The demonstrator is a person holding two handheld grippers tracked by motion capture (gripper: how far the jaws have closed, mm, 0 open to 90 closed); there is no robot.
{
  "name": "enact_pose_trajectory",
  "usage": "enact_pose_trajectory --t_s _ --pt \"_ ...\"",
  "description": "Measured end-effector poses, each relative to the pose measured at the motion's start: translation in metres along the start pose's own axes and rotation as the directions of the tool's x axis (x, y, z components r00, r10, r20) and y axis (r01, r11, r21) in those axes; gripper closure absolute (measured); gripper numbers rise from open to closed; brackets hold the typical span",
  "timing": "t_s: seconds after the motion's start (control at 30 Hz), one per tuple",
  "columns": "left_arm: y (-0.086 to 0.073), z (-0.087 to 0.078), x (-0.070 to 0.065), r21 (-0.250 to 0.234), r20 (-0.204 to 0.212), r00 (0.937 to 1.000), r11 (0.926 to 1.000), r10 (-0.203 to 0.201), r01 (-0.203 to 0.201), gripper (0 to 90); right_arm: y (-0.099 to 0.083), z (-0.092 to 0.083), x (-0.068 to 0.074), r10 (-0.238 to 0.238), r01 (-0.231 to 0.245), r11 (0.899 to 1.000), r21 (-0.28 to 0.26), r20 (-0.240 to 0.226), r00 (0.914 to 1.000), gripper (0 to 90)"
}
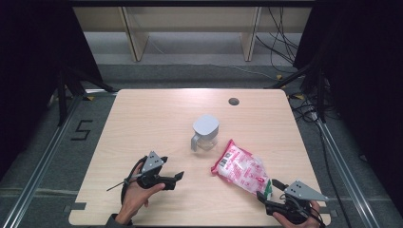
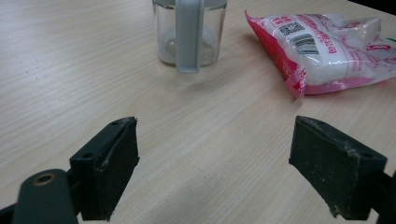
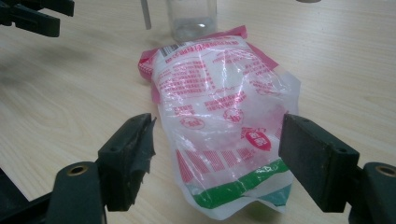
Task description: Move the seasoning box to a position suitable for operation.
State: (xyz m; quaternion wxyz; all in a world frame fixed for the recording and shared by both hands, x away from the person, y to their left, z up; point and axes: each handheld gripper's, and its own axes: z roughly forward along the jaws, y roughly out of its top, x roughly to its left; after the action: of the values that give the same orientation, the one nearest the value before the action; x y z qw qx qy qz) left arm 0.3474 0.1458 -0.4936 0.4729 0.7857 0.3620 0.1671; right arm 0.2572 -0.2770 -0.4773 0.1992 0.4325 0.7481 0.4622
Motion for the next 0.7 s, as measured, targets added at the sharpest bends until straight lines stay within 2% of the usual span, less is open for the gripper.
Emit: enact_pose_trajectory --t_s 0.1,0.13,0.27,0.3,0.37,0.4,0.43,0.47,0.57,0.67,0.7 --pt "0.0003 -0.0002 -0.0002 0.002 -0.002 0.9999 0.9999 0.012 -0.012 14.9 0.0003 -0.0012 0.0000 -0.002 0.002 1.000 0.008 0.000 1.0000 27.2" --pt "0.0002 0.0012 -0.0008 -0.011 0.006 1.0000 0.9999 0.004 -0.004 15.0 0.0002 -0.0012 0.0002 0.003 -0.003 1.000 0.010 0.000 1.0000 27.2" --pt "-0.0005 0.0016 0.0002 0.015 -0.007 0.9999 0.9998 0.010 -0.010 16.5 0.0002 -0.0005 -0.0010 -0.019 0.019 1.000 -0.009 -0.008 0.9998 27.3" --pt "-0.0004 0.0030 -0.0007 -0.008 0.002 1.0000 0.9999 0.009 -0.009 17.6 0.0002 -0.0006 -0.0007 -0.016 0.016 1.000 -0.009 -0.009 0.9998 27.3" --pt "0.0000 0.0028 -0.0002 -0.004 -0.001 0.9999 0.9999 0.016 -0.016 18.0 0.0002 -0.0004 -0.0008 -0.016 0.016 1.000 -0.008 -0.009 0.9998 27.3" --pt "0.0000 0.0024 -0.0005 0.003 -0.008 0.9999 1.0000 0.006 -0.006 18.2 0.0000 -0.0011 0.0012 0.010 -0.010 1.000 -0.002 -0.006 0.9999 27.3" --pt "0.0001 0.0027 -0.0010 -0.003 -0.004 1.0000 1.0000 -0.001 0.001 18.5 0.0000 -0.0011 0.0014 0.011 -0.011 1.000 -0.001 -0.007 0.9999 27.3" --pt "0.0005 0.0036 -0.0005 -0.015 0.000 1.0000 0.9998 0.009 -0.009 19.4 0.0000 -0.0012 0.0019 0.013 -0.013 1.000 -0.002 -0.005 0.9999 27.3" --pt "0.0003 0.0055 0.0008 -0.016 -0.002 0.9997 0.9996 -0.025 0.025 19.9 0.0001 -0.0010 0.0019 0.007 -0.007 1.000 -0.004 -0.006 1.0000 27.3" --pt "0.0018 0.0074 0.0033 -0.015 -0.007 0.9997 0.9996 -0.025 0.025 21.0 -0.0001 -0.0011 0.0019 0.012 -0.012 1.000 -0.001 -0.004 0.9999 27.3" --pt "0.0033 0.0090 0.0042 -0.021 -0.011 0.9996 0.9995 -0.025 0.024 22.1 0.0001 -0.0006 -0.0002 -0.014 0.014 1.000 -0.008 -0.002 0.9999 27.3"
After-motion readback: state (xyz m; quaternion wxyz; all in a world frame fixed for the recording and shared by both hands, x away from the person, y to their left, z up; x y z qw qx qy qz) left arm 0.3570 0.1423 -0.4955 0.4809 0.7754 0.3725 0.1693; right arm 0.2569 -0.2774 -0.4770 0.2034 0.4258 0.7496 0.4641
